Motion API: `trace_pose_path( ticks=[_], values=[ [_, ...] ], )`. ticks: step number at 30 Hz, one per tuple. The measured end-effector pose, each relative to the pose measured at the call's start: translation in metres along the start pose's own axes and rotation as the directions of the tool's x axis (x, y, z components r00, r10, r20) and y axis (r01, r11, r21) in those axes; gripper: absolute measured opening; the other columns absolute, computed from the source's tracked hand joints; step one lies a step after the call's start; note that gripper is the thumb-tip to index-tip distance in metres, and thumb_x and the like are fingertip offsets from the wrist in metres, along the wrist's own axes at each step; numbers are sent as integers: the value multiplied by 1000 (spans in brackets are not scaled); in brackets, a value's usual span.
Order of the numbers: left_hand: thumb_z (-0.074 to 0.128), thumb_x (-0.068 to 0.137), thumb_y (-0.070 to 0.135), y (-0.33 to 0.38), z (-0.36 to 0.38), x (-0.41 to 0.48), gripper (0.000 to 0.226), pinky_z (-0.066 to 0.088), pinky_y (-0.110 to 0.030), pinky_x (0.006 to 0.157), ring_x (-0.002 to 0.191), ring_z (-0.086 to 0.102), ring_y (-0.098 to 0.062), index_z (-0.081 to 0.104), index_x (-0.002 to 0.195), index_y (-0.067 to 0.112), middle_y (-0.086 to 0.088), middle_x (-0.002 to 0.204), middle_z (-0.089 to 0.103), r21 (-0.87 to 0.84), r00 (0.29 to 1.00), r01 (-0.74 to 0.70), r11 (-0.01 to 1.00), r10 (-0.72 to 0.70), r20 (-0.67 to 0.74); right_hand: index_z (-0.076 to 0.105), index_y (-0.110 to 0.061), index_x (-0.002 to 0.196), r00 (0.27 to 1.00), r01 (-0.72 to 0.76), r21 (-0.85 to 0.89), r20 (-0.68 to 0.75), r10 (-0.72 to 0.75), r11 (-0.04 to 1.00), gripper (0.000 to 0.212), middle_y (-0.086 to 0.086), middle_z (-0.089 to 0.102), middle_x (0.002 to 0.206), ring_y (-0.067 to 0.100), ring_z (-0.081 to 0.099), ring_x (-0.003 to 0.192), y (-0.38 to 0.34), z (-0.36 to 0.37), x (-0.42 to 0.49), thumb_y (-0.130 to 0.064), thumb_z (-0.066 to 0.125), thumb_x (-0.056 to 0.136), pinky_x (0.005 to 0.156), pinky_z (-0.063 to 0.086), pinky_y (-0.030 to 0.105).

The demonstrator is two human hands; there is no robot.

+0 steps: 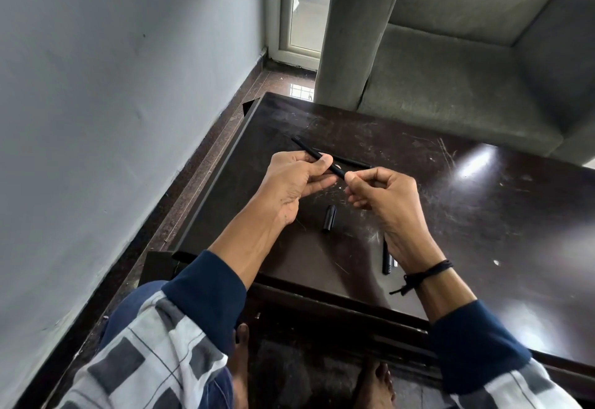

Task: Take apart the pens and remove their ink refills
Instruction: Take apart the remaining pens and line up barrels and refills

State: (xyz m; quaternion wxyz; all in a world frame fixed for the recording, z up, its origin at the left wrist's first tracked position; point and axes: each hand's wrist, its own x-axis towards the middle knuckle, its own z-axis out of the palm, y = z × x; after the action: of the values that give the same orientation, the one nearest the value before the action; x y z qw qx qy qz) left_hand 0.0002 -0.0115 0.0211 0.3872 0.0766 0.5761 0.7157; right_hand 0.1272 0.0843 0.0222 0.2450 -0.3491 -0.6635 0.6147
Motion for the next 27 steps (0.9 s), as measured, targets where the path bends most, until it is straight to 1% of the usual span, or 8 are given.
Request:
trace_pose_path(
  ticks=[2,4,7,10,14,16,22,27],
  values=[
    [70,90,1,0,0,0,8,61,-25,69,80,75,-20,72,94,-6,-19,92,74,-5,1000,3,1000,-3,3,75,-6,87,1000,-4,12,-5,4,1000,16,11,75,75,13,65,63,0,-1,1,-20,74,93,62,55,20],
    [70,91,1,0,0,-1,7,60,-24,68,78,75,-18,73,93,-6,-16,89,74,-3,1000,6,1000,-6,16,75,-5,87,1000,-4,11,-21,5,1000,12,12,75,75,13,65,63,1,-1,1,-15,73,94,62,54,21],
    [70,91,0,0,1,-1,7,60,-23,67,76,75,-18,72,94,-6,-16,89,75,1,1000,11,1000,-11,23,75,-7,85,999,26,-36,-39,-27,999,5,7,74,75,10,63,64,3,-2,2,-9,78,88,64,53,21],
    [70,91,1,0,0,-1,9,60,-23,67,77,75,-18,72,96,-7,-18,92,75,2,1000,12,1000,-12,24,76,-8,89,998,53,-43,-27,-54,998,6,0,74,75,8,64,67,1,-4,1,-10,81,86,66,54,19],
    [70,91,1,1,0,-1,10,61,-24,69,78,75,-19,72,96,-7,-18,92,74,-4,1000,13,1000,-13,15,74,-8,94,1000,8,15,-15,-8,1000,10,10,75,78,12,67,65,0,-2,1,-18,75,93,62,55,20],
    [70,90,1,1,0,-1,10,61,-24,69,77,74,-18,72,97,-7,-17,91,74,-6,1000,14,1000,-14,20,74,-6,92,1000,-6,7,-8,6,1000,9,13,76,78,13,66,64,2,-1,2,-15,73,94,61,54,20],
    [69,91,1,1,0,-2,16,63,-26,72,80,74,-20,71,102,-11,-19,95,74,10,1000,12,1000,-13,28,75,-8,88,999,44,-52,-20,-46,998,5,7,75,78,9,64,66,3,-3,2,-9,80,87,63,52,18],
    [70,91,1,1,-1,-1,13,62,-26,72,78,74,-19,71,98,-9,-17,90,73,2,1000,7,1000,-7,16,75,-11,94,999,10,-39,-37,-12,999,15,7,78,79,8,66,64,3,-3,2,-27,74,93,63,52,17]
  ],
)
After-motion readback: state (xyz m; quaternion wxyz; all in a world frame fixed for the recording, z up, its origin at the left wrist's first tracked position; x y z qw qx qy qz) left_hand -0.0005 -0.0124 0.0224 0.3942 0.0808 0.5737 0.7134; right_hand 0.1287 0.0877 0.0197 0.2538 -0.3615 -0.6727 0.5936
